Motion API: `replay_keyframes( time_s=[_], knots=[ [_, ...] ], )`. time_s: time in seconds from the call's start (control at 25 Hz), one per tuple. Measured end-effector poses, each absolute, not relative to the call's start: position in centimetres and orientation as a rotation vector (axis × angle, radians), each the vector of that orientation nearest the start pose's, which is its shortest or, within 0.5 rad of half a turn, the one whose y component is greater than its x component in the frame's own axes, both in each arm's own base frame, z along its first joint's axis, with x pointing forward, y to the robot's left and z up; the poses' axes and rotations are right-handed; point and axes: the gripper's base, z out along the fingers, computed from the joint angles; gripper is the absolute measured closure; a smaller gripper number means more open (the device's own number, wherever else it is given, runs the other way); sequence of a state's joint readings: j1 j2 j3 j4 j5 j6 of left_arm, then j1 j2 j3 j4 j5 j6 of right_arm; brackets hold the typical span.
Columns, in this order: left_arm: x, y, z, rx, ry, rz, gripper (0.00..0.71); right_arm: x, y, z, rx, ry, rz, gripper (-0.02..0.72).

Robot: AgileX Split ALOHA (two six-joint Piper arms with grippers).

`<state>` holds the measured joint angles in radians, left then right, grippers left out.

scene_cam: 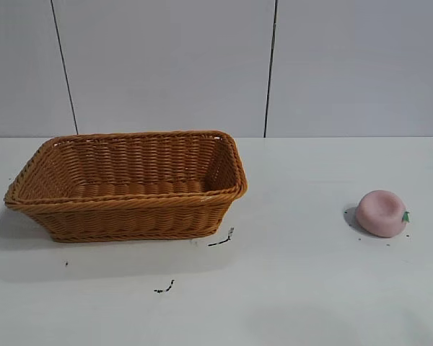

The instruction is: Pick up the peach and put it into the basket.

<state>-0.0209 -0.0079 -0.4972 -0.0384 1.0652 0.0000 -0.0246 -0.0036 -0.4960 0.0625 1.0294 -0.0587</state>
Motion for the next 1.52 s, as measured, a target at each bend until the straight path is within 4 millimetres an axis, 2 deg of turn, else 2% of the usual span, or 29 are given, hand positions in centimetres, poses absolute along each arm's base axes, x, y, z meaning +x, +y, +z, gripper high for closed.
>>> replay_keyframes(
  time_s=[0.44, 0.52, 0.64, 0.76, 0.88, 1.04, 1.24, 1.4, 1.52],
  knots=[
    [-0.6, -0.3, 27.6, 0.023, 2.043, -0.059, 0.017, -0.4, 0.5, 28.0, -0.036, 2.007, 0.021, 0.008],
    [-0.6, -0.3, 27.6, 0.023, 2.043, -0.059, 0.017, -0.1, 0.5, 28.7, -0.035, 2.002, 0.021, 0.008],
    [-0.6, -0.3, 27.6, 0.023, 2.043, -0.059, 0.017, 1.7, 0.4, 30.4, -0.031, 2.031, 0.022, 0.008],
    [-0.6, -0.3, 27.6, 0.023, 2.043, -0.059, 0.017, 5.0, 0.3, 31.9, -0.026, 2.115, 0.026, 0.008],
    [-0.6, -0.3, 27.6, 0.023, 2.043, -0.059, 0.017, 9.2, 0.2, 32.7, -0.02, 2.221, 0.03, 0.008],
    [-0.6, -0.3, 27.6, 0.023, 2.043, -0.059, 0.017, 15.8, 0.0, 32.5, -0.013, 2.379, 0.035, 0.008],
    [-0.6, -0.3, 27.6, 0.023, 2.043, -0.059, 0.017, 24.5, -0.2, 29.9, -0.008, 2.626, 0.048, 0.008],
    [-0.6, -0.3, 27.6, 0.023, 2.043, -0.059, 0.017, 30.3, -0.3, 27.0, -0.009, 2.816, 0.061, 0.008],
    [-0.6, -0.3, 27.6, 0.023, 2.043, -0.059, 0.017, 33.9, -0.2, 25.3, -0.012, 2.882, 0.07, 0.008]
  ],
)
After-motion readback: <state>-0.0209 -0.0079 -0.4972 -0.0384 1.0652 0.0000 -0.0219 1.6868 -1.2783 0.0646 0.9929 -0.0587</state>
